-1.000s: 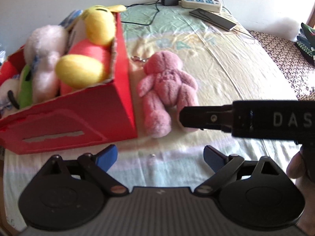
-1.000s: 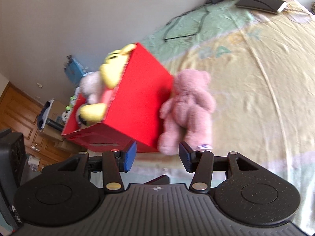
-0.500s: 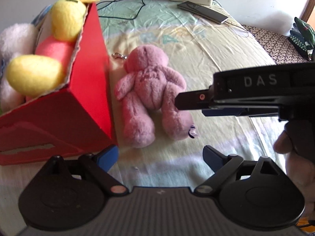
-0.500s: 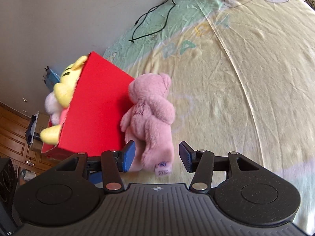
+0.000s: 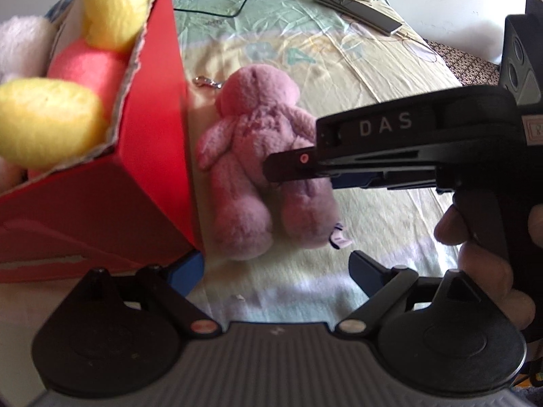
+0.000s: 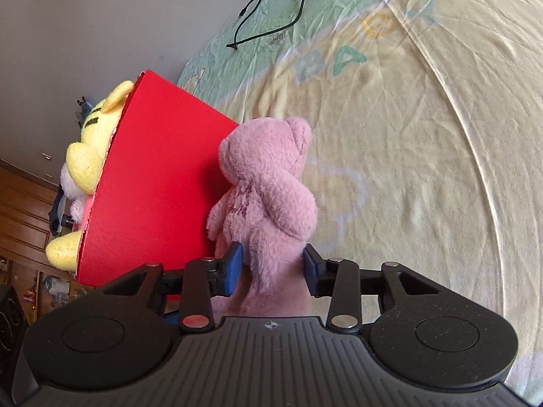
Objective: Organize objects
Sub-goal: 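Grasp the pink teddy bear by its head with the right gripper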
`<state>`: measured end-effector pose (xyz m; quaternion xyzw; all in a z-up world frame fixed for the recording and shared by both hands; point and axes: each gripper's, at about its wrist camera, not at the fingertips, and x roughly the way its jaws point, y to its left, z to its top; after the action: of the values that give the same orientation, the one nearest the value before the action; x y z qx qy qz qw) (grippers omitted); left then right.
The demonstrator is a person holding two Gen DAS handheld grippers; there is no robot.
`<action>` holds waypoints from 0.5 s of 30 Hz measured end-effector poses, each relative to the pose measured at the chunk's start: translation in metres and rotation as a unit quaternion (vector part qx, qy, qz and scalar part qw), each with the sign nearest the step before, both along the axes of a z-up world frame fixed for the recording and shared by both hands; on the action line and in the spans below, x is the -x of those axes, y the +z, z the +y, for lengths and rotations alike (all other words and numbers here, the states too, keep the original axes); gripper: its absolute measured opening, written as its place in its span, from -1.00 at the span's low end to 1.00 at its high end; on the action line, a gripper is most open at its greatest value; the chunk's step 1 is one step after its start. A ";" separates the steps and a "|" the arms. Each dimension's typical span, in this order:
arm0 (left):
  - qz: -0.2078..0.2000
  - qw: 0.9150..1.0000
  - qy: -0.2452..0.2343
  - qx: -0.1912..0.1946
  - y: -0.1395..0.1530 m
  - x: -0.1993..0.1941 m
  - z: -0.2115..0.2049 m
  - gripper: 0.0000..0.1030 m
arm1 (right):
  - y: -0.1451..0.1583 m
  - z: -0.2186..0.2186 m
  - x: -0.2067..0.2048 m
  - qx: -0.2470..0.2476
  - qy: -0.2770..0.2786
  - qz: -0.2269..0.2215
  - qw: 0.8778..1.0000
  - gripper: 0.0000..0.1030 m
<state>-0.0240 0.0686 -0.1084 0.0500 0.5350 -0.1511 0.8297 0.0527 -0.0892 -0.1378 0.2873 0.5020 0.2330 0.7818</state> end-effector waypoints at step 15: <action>-0.007 0.999 -0.047 0.021 0.007 0.020 -0.014 0.83 | 0.014 -0.030 0.041 0.007 0.001 -0.011 1.000 -0.45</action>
<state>-0.0440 0.0543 -0.1019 0.0591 0.5230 -0.2005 0.8263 0.0117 -0.1192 -0.1243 0.2787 0.4951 0.2334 0.7891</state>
